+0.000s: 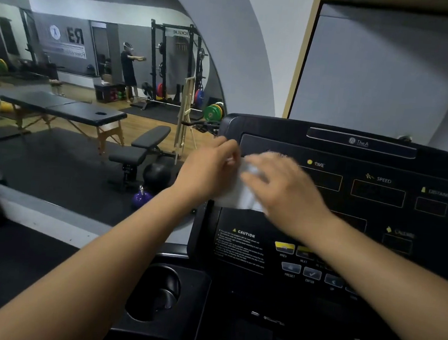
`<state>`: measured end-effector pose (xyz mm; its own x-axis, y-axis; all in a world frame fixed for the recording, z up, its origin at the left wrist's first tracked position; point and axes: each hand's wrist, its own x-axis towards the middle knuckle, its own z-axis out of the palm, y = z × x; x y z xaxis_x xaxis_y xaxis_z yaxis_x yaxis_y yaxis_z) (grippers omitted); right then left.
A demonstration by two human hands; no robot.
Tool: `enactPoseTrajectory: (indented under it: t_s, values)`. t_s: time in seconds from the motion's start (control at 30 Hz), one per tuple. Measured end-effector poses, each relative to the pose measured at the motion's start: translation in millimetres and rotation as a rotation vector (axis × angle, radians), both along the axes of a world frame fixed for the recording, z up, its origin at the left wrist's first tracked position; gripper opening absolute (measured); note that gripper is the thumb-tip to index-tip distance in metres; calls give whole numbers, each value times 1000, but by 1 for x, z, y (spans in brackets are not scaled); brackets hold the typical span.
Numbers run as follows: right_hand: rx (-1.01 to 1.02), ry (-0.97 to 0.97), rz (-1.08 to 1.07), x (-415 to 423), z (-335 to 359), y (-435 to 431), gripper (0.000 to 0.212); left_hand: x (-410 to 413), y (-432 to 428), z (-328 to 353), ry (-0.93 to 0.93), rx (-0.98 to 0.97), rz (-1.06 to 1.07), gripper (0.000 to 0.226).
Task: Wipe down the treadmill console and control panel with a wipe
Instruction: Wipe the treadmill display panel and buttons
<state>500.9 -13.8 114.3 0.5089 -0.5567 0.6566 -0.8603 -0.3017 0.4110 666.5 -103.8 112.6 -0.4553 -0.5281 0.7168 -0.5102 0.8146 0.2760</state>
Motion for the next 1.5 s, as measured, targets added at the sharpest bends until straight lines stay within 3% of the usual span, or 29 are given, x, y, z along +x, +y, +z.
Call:
enactPoseTrajectory:
  t_s: [0.13, 0.2, 0.3, 0.43, 0.67, 0.83, 0.97, 1.03, 1.13, 1.23, 1.3, 1.4, 1.5]
  values:
    - [224, 202, -66, -2, -29, -13, 44, 5, -5, -7, 185, 89, 3, 16]
    - [324, 234, -166, -3, -27, -14, 55, 11, -5, -14, 418, 268, 37, 19]
    - [426, 280, -88, 6, -42, -4, 62, 20, -5, -35, 651, 537, 9, 7]
    - [481, 475, 31, 9, -57, 5, 62, 26, -2, -55, 636, 641, -91, 20]
    - [279, 306, -305, 1, 29, -58, 68, 38, 7, -48, 713, 906, -186, 49]
    - [287, 366, -261, 19, -16, -36, 79, 45, 11, -52, 806, 1055, -250, 62]
    - [426, 523, -98, 16, -76, 4, 82, 50, 20, -43, 727, 863, -274, 54]
    - [407, 544, -110, 7, -66, 2, 78, 50, 30, -47, 412, 484, -105, 52]
    - [278, 388, -273, -7, -7, -23, 76, 34, 48, -78, 12, -56, 28, 66]
    - [238, 283, -388, -15, 37, -37, 72, 8, 59, -117, -241, -130, 100, 74]
    - [215, 261, -314, -11, 41, -39, 67, 1, 59, -130, -332, -143, 169, 77]
    - [186, 421, -147, -13, 41, -43, 56, 0, 56, -132, -351, -157, 200, 78]
    - [230, 488, -155, -21, 45, -55, 58, 0, 56, -132, -330, -163, 181, 77]
